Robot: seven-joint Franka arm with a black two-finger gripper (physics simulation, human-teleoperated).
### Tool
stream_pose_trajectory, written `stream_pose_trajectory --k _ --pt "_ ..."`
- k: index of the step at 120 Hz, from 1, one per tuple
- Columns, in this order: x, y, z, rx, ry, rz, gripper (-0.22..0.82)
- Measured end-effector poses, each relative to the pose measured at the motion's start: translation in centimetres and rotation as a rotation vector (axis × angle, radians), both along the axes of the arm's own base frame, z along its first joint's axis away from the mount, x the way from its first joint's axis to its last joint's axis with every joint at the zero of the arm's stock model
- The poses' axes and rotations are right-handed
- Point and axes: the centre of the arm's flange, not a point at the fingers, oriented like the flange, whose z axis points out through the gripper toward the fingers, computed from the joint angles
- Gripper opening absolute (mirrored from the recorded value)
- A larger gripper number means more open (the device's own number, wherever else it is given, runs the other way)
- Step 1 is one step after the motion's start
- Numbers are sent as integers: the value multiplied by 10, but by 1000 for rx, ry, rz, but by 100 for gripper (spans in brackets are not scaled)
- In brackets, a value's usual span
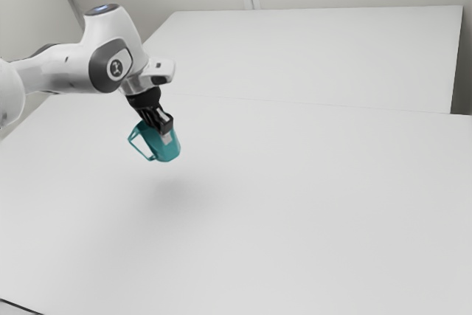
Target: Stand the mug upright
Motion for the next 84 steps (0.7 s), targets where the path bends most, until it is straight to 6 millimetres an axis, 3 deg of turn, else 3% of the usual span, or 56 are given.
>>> stream_pose_trajectory --k 9,16,23,42,53,66,84 --pt "-14 -28 -12 9 8 -9 -18" --pt "-21 -34 -22 15 17 9 -18" --pt "-22 -21 -31 28 21 57 -18" --pt "-24 43 -49 52 25 239 -18" --pt "-29 65 -59 57 25 318 -18" --pt "-33 71 -70 59 26 369 -18" --pt "-31 57 -78 59 19 388 -18"
